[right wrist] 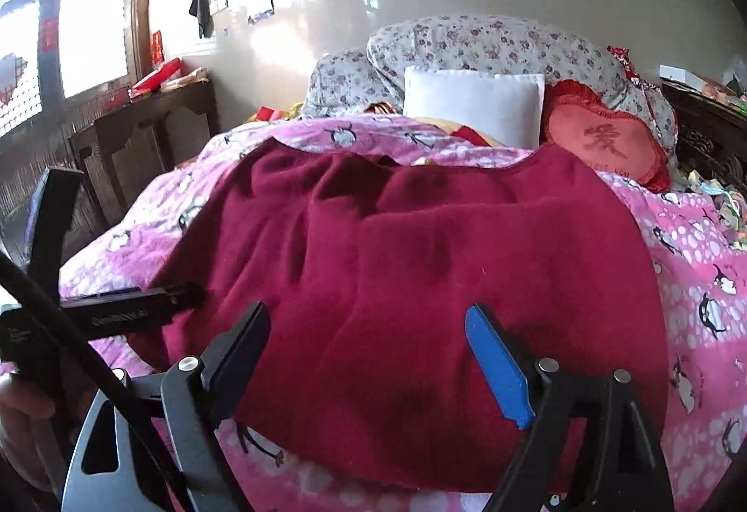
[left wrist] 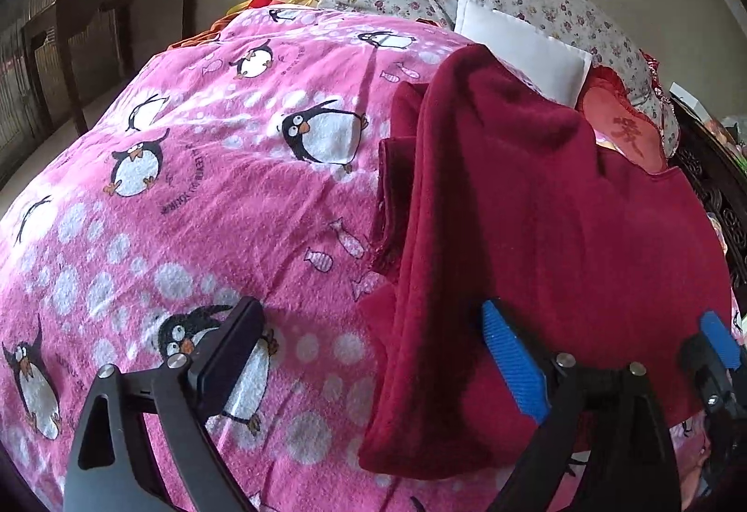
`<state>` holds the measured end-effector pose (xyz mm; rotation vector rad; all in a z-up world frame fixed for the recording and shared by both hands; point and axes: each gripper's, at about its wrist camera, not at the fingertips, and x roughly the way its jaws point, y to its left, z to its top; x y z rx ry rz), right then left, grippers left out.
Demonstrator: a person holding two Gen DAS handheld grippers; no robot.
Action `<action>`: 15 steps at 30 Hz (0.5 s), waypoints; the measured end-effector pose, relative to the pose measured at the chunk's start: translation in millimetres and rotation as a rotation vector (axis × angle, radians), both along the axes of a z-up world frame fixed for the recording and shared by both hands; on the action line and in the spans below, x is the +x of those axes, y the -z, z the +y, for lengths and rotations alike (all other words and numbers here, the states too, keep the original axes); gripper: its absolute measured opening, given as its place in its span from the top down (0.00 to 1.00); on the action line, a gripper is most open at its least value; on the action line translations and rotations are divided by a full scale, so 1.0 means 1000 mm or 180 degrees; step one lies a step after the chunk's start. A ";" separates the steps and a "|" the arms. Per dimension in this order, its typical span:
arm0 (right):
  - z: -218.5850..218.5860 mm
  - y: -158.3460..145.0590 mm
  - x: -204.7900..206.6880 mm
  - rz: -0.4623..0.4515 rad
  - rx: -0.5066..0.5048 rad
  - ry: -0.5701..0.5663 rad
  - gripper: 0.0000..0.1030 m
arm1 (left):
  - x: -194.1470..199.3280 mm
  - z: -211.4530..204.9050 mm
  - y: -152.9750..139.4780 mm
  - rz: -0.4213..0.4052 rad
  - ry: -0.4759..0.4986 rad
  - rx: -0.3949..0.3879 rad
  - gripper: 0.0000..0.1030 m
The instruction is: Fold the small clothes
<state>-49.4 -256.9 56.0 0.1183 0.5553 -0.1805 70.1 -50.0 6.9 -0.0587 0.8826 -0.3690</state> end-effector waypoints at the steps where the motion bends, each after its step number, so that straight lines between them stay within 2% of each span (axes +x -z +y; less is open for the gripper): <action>1: -0.002 0.003 0.001 0.0026 0.0029 0.0005 0.14 | 0.000 0.001 0.000 0.0008 -0.0002 -0.0012 0.08; 15: -0.004 0.005 -0.005 -0.0039 0.0102 0.0059 0.13 | 0.000 0.005 -0.002 0.0015 -0.0002 -0.0069 0.08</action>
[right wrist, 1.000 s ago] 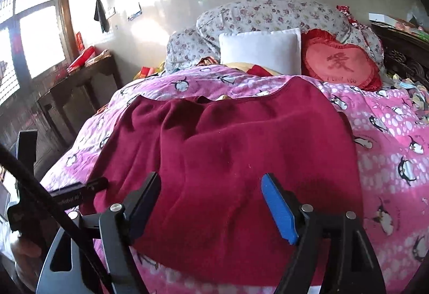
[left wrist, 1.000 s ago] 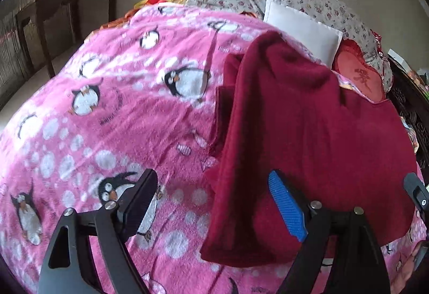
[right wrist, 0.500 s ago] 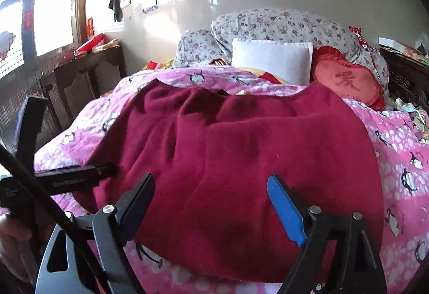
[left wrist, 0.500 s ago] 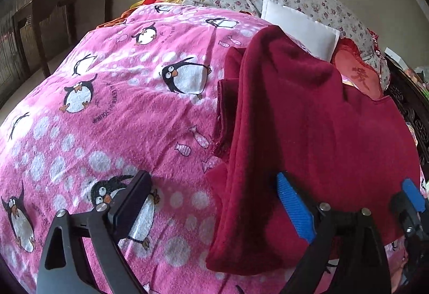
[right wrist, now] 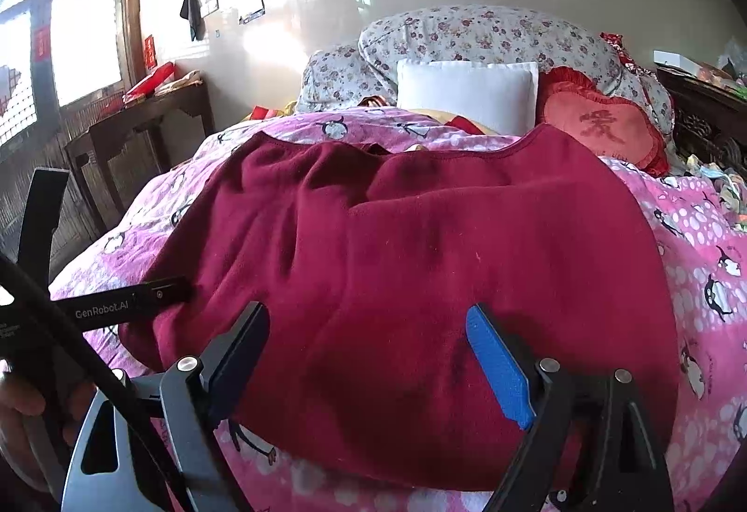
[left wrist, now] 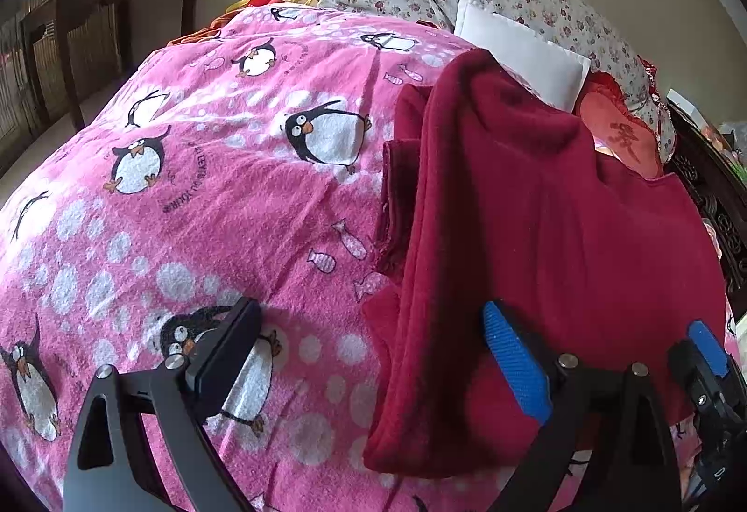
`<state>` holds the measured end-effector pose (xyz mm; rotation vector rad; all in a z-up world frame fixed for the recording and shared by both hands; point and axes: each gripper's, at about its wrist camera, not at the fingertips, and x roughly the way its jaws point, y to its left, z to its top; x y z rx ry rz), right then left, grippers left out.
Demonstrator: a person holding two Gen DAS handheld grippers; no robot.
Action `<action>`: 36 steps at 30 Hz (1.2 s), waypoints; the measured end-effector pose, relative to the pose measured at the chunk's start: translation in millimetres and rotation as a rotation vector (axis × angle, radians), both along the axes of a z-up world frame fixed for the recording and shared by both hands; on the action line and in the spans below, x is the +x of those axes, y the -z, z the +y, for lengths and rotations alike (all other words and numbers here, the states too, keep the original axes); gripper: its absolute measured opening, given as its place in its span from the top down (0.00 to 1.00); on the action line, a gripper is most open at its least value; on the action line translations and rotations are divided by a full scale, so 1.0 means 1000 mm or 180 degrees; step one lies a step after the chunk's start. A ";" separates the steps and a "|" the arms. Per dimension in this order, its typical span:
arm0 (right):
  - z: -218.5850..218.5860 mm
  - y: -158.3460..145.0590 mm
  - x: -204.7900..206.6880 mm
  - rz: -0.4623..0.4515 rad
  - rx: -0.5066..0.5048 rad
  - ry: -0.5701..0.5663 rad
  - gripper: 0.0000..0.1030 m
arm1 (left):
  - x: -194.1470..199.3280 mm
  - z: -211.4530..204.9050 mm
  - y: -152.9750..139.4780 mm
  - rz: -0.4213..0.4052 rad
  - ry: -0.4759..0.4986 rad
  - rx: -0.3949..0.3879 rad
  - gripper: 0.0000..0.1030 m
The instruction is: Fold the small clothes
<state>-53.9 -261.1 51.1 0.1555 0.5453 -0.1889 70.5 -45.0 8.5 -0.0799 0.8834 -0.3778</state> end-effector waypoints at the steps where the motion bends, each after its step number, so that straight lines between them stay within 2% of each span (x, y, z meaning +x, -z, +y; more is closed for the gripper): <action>1: 0.000 -0.001 -0.001 -0.0012 0.0011 -0.0001 0.13 | 0.000 0.001 -0.001 -0.0005 -0.0002 -0.0016 0.08; 3: 0.001 -0.003 -0.001 -0.0020 0.0001 0.0013 0.13 | -0.002 0.007 -0.005 -0.0025 -0.0018 -0.0098 0.08; 6: 0.006 -0.008 0.001 0.0035 0.0006 -0.0010 0.13 | -0.002 0.023 -0.008 0.0010 -0.0059 -0.0363 0.08; 10: 0.009 -0.017 0.010 0.0123 0.0221 -0.0105 0.12 | 0.000 0.035 -0.006 0.0103 -0.0115 -0.0539 0.08; 16: 0.012 -0.024 0.044 0.0363 0.0264 -0.0101 0.12 | -0.003 0.032 -0.006 0.0049 -0.0129 -0.0379 0.08; 20: 0.014 -0.028 0.061 0.0387 0.0334 -0.0139 0.12 | -0.002 0.031 -0.005 0.0059 -0.0137 -0.0332 0.08; 29: 0.023 -0.035 0.081 0.0461 0.0345 -0.0218 0.10 | -0.002 0.035 -0.005 0.0066 -0.0166 -0.0375 0.08; 34: 0.040 -0.050 0.101 0.0539 0.0236 -0.0334 0.07 | -0.010 0.045 -0.006 0.0124 -0.0196 -0.0634 0.03; 36: 0.044 -0.055 0.112 0.0560 0.0267 -0.0360 0.07 | -0.009 0.042 -0.004 0.0113 -0.0218 -0.0521 0.02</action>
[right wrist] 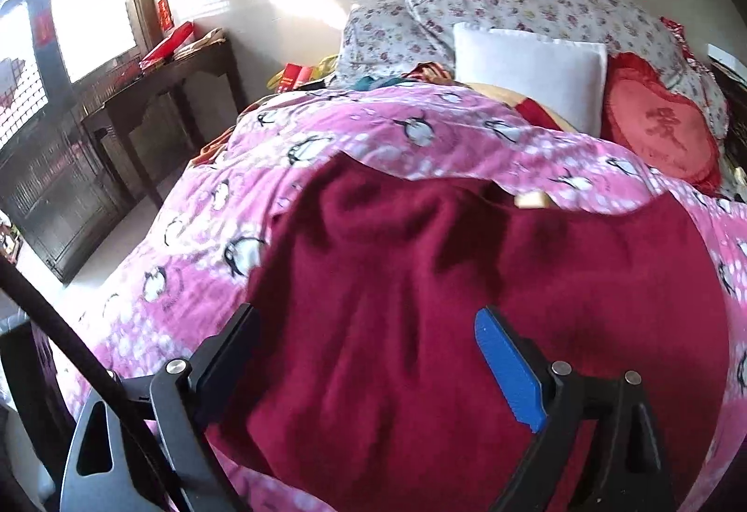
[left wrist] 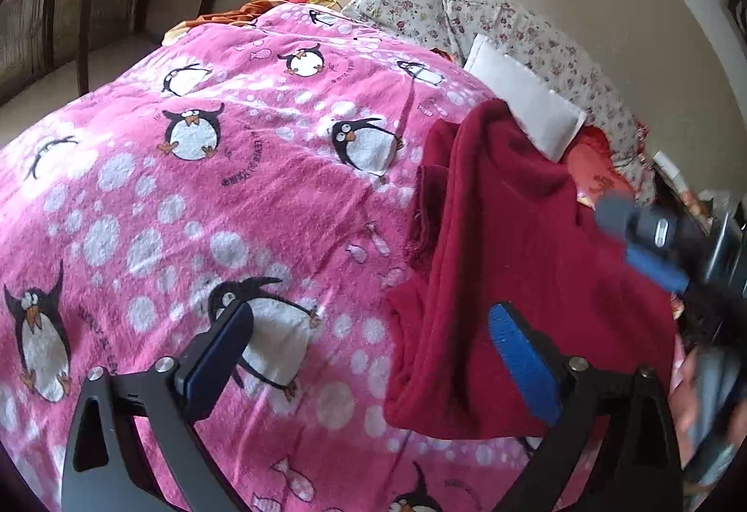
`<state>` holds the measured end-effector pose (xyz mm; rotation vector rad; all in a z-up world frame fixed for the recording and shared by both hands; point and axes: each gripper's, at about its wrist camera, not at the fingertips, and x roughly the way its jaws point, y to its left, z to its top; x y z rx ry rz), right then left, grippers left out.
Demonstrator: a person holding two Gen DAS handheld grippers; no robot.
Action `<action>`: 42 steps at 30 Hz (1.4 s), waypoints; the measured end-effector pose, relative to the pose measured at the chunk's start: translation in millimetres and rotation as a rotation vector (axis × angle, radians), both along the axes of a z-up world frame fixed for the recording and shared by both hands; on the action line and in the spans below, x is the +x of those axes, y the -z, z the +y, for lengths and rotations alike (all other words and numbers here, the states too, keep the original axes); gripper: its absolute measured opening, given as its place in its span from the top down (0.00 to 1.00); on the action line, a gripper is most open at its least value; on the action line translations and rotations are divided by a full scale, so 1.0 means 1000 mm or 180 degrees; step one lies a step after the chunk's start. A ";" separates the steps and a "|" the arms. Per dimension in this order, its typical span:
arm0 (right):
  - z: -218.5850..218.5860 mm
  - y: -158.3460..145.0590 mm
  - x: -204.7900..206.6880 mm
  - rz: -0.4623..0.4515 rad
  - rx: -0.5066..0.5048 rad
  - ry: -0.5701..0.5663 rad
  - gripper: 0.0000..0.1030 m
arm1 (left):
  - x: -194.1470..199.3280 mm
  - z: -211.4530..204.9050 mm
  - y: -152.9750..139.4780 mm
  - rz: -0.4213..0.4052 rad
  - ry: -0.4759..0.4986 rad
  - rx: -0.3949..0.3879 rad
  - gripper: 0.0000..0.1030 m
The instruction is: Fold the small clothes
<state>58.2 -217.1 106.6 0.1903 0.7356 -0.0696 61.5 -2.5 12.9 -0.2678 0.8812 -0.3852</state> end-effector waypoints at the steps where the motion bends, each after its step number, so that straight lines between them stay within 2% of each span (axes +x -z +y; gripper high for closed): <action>1: 0.003 -0.003 0.007 -0.0002 0.0009 -0.0003 0.07 | 0.001 -0.002 0.001 0.0025 0.0004 0.0030 0.02; 4: 0.014 -0.006 0.031 0.0085 -0.0018 -0.0089 0.06 | 0.004 -0.001 0.007 0.0119 -0.0034 0.0001 0.02; 7: 0.022 0.001 0.062 0.0299 0.0013 -0.0191 0.05 | 0.004 -0.004 0.008 0.0116 -0.0025 0.0026 0.01; 9: 0.026 0.003 0.075 0.0353 -0.0011 -0.0206 0.05 | 0.004 -0.007 0.009 0.0149 0.0032 -0.0002 0.00; 14: 0.040 0.017 0.111 0.0585 -0.0358 -0.0222 0.06 | 0.004 -0.015 0.010 0.0184 0.0173 -0.0038 0.00; 17: 0.039 0.022 0.125 0.0744 -0.0303 -0.0338 0.06 | 0.006 -0.021 0.012 0.0231 0.0325 -0.0084 0.00; 22: 0.043 0.037 0.149 0.1098 -0.0403 -0.0383 0.05 | 0.009 -0.030 0.014 0.0259 0.0391 0.0031 0.00; 29: 0.050 0.045 0.155 0.1132 -0.0551 -0.0383 0.04 | 0.010 -0.035 0.016 0.0249 0.0394 0.0086 0.00; 31: 0.050 0.044 0.153 0.1073 -0.0627 -0.0362 0.11 | 0.009 -0.036 0.015 0.0240 0.0386 0.0118 0.00; 32: 0.050 0.042 0.150 0.1004 -0.0736 -0.0309 0.27 | 0.009 -0.037 0.015 0.0232 0.0372 0.0127 0.00; 34: 0.048 0.036 0.141 0.0896 -0.0726 -0.0336 0.42 | 0.011 -0.041 0.014 0.0209 0.0351 0.0130 0.00; 36: 0.042 0.029 0.130 0.0814 -0.0631 -0.0400 0.71 | 0.012 -0.045 0.013 0.0167 0.0398 0.0095 0.00; 37: 0.037 0.024 0.125 0.0773 -0.0480 -0.0433 0.80 | 0.013 -0.047 0.013 0.0152 0.0451 0.0040 0.17; 38: 0.031 0.015 0.116 0.0694 -0.0337 -0.0427 0.84 | 0.013 -0.048 0.013 0.0163 0.0534 -0.0067 0.54; 39: 0.026 0.007 0.108 0.0618 -0.0283 -0.0435 0.85 | 0.014 -0.048 0.014 0.0258 0.0681 -0.0276 0.66; 42: 0.010 -0.017 0.080 0.0454 -0.0191 -0.0475 0.87 | 0.014 -0.045 0.012 0.0355 0.0779 -0.0565 0.74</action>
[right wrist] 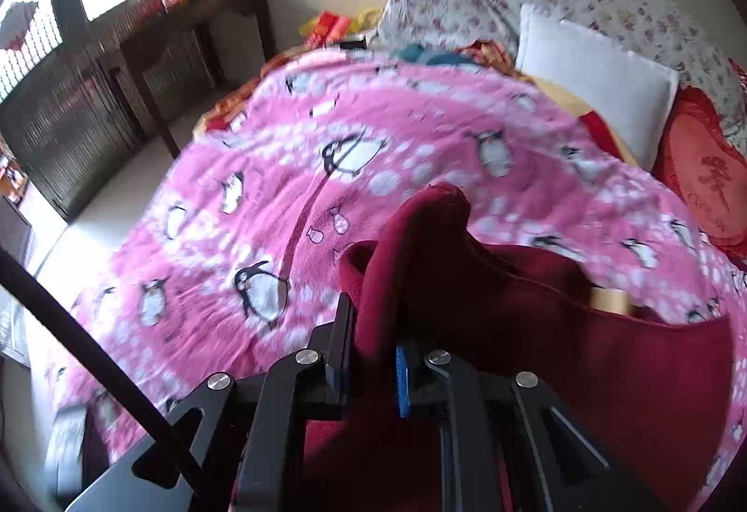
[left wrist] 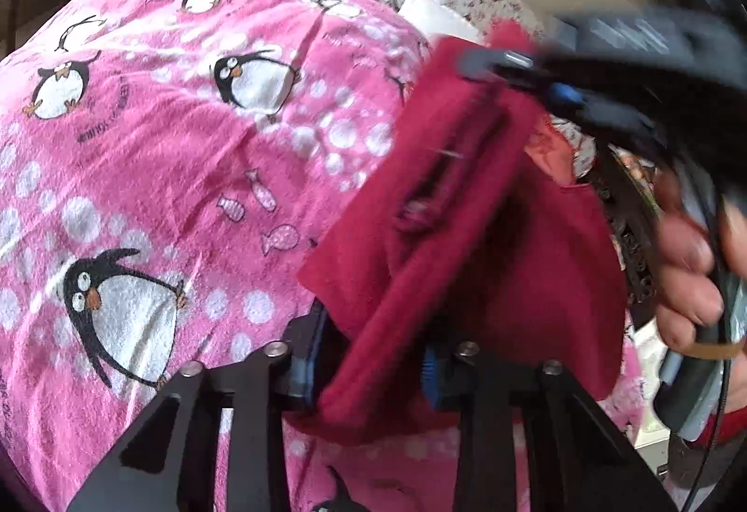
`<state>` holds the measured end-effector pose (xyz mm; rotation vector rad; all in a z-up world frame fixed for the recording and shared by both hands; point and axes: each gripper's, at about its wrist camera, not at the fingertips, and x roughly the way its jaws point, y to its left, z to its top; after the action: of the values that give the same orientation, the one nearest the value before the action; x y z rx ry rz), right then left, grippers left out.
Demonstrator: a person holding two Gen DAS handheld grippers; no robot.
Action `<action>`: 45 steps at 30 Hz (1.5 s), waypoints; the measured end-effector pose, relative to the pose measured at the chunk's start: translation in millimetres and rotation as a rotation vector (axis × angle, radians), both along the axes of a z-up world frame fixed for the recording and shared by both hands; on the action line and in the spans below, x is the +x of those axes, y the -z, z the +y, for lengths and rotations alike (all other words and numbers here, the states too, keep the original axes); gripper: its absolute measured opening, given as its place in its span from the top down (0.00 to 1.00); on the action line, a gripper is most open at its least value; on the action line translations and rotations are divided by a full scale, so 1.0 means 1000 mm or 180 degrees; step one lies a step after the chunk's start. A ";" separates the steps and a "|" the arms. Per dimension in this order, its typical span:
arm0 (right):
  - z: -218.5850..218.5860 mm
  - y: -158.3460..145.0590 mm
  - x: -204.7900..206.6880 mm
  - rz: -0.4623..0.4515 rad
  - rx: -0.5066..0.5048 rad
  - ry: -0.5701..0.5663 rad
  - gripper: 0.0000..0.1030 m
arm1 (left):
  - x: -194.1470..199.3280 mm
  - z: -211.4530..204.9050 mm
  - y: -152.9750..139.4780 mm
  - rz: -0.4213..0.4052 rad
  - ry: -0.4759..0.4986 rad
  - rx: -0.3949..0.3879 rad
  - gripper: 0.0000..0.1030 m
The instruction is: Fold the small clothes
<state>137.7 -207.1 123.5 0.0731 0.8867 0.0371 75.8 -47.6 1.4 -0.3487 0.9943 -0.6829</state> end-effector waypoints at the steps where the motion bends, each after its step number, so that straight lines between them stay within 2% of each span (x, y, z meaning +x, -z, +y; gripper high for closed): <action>1: -0.006 -0.008 -0.010 -0.0047 0.0010 -0.0007 0.87 | -0.002 0.001 -0.004 0.0028 0.0023 -0.0085 0.76; 2: -0.011 -0.013 -0.017 -0.0081 0.0008 -0.0006 0.87 | -0.009 0.001 -0.016 0.0017 0.0083 -0.0227 0.77; 3: -0.018 -0.021 -0.029 -0.0145 -0.0001 0.0001 0.87 | -0.014 -0.001 -0.026 -0.0047 0.0144 -0.0250 0.77; 5: -0.043 -0.041 -0.054 -0.0309 -0.0012 0.0062 0.87 | -0.044 -0.025 -0.062 -0.0442 0.0334 -0.0061 0.77; 8: -0.077 -0.060 -0.080 -0.0441 0.0001 0.0177 0.88 | -0.078 -0.072 -0.094 -0.0661 0.0752 0.0010 0.77; 10: -0.109 -0.069 -0.100 -0.0507 -0.0028 0.0335 0.88 | -0.094 -0.109 -0.103 -0.0751 0.0992 0.0086 0.77; 14: -0.161 -0.067 -0.132 -0.0511 -0.0104 0.0624 0.88 | -0.116 -0.182 -0.097 -0.0760 0.1367 0.0283 0.77; 17: -0.206 -0.044 -0.149 -0.0417 -0.0112 0.0940 0.91 | -0.126 -0.227 -0.074 -0.0733 0.1509 0.0515 0.77; 19: -0.234 -0.014 -0.147 -0.0248 -0.0046 0.1129 0.91 | -0.130 -0.245 -0.057 -0.0715 0.1546 0.0671 0.77; 21: -0.249 0.008 -0.145 -0.0176 0.0091 0.1202 0.91 | -0.134 -0.250 -0.053 -0.0799 0.1570 0.0741 0.77; 23: -0.258 0.017 -0.147 -0.0248 0.0276 0.1245 0.88 | -0.134 -0.244 -0.063 -0.0894 0.1625 0.0763 0.67; 24: -0.263 0.013 -0.153 -0.0335 0.0409 0.1277 0.79 | -0.135 -0.237 -0.069 -0.0895 0.1686 0.0758 0.62; 25: -0.263 0.006 -0.159 -0.0392 0.0434 0.1275 0.76 | -0.134 -0.226 -0.079 -0.0908 0.1737 0.0768 0.45; 26: -0.263 0.001 -0.164 -0.0421 0.0397 0.1282 0.68 | -0.134 -0.219 -0.086 -0.0959 0.1717 0.0775 0.32; 27: -0.259 -0.013 -0.176 -0.0481 0.0249 0.1321 0.63 | -0.133 -0.209 -0.095 -0.1070 0.1647 0.0802 0.29; 29: -0.250 -0.028 -0.193 -0.0613 0.0147 0.1330 0.62 | -0.126 -0.185 -0.112 -0.1282 0.1521 0.0883 0.28; 31: -0.235 -0.044 -0.214 -0.0783 0.0234 0.1166 0.58 | -0.114 -0.165 -0.124 -0.1432 0.1370 0.0945 0.25; 33: -0.218 -0.048 -0.222 -0.0804 0.0291 0.0959 0.55 | -0.104 -0.163 -0.129 -0.1583 0.1044 0.1199 0.24; 35: -0.194 -0.040 -0.217 -0.0716 0.0340 0.0722 0.55 | -0.081 -0.172 -0.126 -0.1611 0.0785 0.1361 0.24; 37: -0.176 -0.025 -0.211 -0.0567 0.0379 0.0569 0.55 | -0.058 -0.178 -0.123 -0.1565 0.0665 0.1455 0.24; 39: -0.165 -0.006 -0.208 -0.0406 0.0367 0.0461 0.55 | -0.032 -0.195 -0.110 -0.1399 0.0563 0.1543 0.24; 42: -0.153 0.026 -0.208 -0.0185 -0.0360 0.0521 0.65 | -0.015 -0.214 -0.085 -0.1132 0.0692 0.1583 0.24; 43: -0.157 0.037 -0.212 -0.0150 -0.0529 0.0575 0.66 | -0.014 -0.224 -0.081 -0.1090 0.0730 0.1555 0.24; 45: -0.173 0.051 -0.220 -0.0186 -0.0570 0.0650 0.67 | -0.020 -0.239 -0.076 -0.1145 0.0771 0.1546 0.23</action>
<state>-81.9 -380.6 72.8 -0.0049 0.8173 -0.2294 56.2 -286.7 77.8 0.3166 0.8284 -0.6674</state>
